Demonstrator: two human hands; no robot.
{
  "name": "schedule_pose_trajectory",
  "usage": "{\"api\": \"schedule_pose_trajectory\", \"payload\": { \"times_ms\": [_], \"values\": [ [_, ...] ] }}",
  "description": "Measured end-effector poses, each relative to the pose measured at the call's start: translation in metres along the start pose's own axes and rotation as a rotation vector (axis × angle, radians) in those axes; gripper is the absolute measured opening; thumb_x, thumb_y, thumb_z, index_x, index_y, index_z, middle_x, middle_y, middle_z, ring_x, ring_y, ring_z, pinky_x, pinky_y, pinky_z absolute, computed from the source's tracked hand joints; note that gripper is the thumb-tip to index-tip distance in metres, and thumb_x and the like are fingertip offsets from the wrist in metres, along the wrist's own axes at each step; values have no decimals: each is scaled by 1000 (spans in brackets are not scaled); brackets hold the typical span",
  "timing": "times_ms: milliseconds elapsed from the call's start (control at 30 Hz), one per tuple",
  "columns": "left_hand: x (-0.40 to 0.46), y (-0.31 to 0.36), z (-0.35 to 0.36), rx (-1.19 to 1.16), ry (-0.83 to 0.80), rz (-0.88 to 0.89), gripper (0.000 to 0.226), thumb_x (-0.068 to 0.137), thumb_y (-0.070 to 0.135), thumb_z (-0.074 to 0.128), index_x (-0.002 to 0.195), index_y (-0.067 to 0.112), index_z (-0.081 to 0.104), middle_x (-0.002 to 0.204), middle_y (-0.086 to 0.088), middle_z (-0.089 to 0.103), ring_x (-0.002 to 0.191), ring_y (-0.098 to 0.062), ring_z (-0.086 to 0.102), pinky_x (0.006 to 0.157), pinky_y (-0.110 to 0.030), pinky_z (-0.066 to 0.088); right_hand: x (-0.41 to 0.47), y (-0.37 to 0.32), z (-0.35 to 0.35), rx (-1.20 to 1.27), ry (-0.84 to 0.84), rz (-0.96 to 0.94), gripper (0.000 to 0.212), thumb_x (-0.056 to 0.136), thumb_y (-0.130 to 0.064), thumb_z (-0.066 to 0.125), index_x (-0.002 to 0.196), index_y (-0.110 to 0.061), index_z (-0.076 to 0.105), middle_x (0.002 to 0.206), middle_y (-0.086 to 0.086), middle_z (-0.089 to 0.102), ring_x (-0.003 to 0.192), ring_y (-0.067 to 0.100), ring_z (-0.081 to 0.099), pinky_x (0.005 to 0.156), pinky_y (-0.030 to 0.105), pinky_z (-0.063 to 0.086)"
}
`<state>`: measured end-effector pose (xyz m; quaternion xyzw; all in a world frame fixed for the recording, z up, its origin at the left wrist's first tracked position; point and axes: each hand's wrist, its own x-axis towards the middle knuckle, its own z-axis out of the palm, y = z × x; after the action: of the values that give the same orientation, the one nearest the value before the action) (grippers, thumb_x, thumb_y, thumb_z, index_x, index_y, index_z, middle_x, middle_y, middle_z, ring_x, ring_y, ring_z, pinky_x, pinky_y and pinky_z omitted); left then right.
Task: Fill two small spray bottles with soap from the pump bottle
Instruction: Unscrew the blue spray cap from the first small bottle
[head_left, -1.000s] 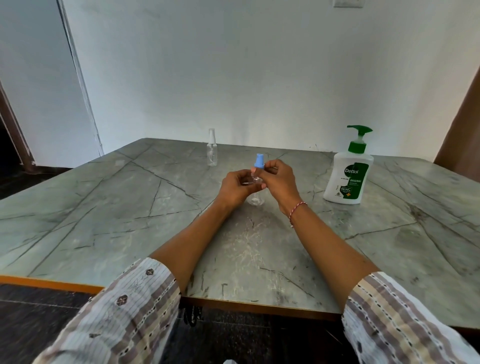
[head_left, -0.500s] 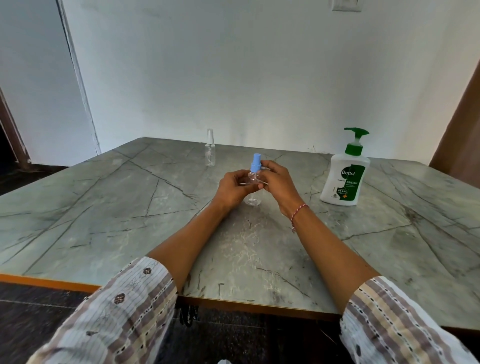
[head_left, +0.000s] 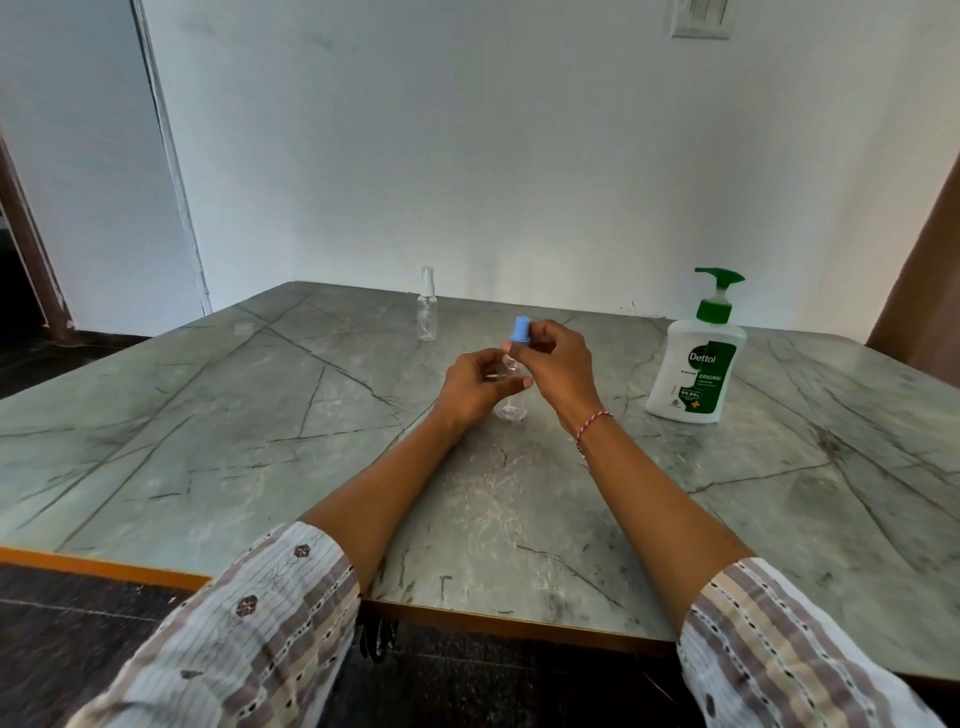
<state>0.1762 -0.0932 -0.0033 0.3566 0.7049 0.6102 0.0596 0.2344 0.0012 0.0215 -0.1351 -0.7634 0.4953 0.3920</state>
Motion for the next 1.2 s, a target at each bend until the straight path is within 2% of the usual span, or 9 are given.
{"api": "schedule_pose_trajectory", "payload": {
  "times_ms": [167,367,533,633,700,767,867,1067,1200],
  "values": [
    [1,0,1,14,-4,-7,48,77,20,73,120,5,58,115,-14,64,105,-26,62,99,-44,46,0,-1,-2,21,18,-29,24,80,-8,69,104,-6,68,96,8,69,84,14,63,78,22,52],
    [3,-1,-2,-17,-27,-18,49,78,18,72,122,4,56,117,-13,63,108,-25,61,101,-44,44,1,-4,-3,74,-42,1,28,86,-2,59,114,-6,64,98,2,65,93,15,62,85,24,49],
    [4,-4,-2,-9,-24,-7,49,81,19,69,125,4,54,119,-14,62,109,-26,59,102,-44,43,3,-5,-4,67,-154,39,33,87,-6,59,119,-13,59,109,2,63,97,14,57,84,22,48],
    [3,-3,-1,15,-22,5,47,83,18,67,126,4,53,120,-14,62,110,-26,59,101,-45,44,4,-4,1,-77,-41,28,45,79,-18,72,121,-15,55,105,5,60,93,15,56,77,18,47],
    [3,-3,-1,22,-18,-3,50,82,20,68,126,4,53,120,-15,61,110,-27,59,101,-45,44,2,-4,2,-63,35,4,41,78,-14,72,117,-14,58,100,7,65,85,13,58,64,7,43],
    [5,-4,-1,20,-19,-8,50,80,20,69,125,4,53,119,-14,62,109,-26,59,101,-44,44,2,-4,0,-41,47,-22,34,81,-11,68,114,-13,60,102,7,67,86,12,59,65,8,45],
    [6,-4,-2,22,-24,-7,47,80,19,70,123,6,56,117,-11,64,106,-23,60,101,-41,44,5,-12,-6,118,9,-18,28,87,-6,60,113,-13,60,106,8,66,92,15,61,83,24,50],
    [9,-7,-1,-27,-22,-22,42,79,17,71,119,11,59,116,-9,65,104,-21,62,100,-34,44,13,-16,-17,405,136,59,37,89,0,55,123,-15,51,104,14,62,91,16,56,83,34,51],
    [10,-10,-7,-65,-7,-5,34,77,12,73,109,11,64,109,-11,68,103,-24,63,98,-37,46,16,-7,-28,643,255,144,34,89,1,55,120,-11,52,103,9,58,94,17,58,79,28,52]
  ]
}}
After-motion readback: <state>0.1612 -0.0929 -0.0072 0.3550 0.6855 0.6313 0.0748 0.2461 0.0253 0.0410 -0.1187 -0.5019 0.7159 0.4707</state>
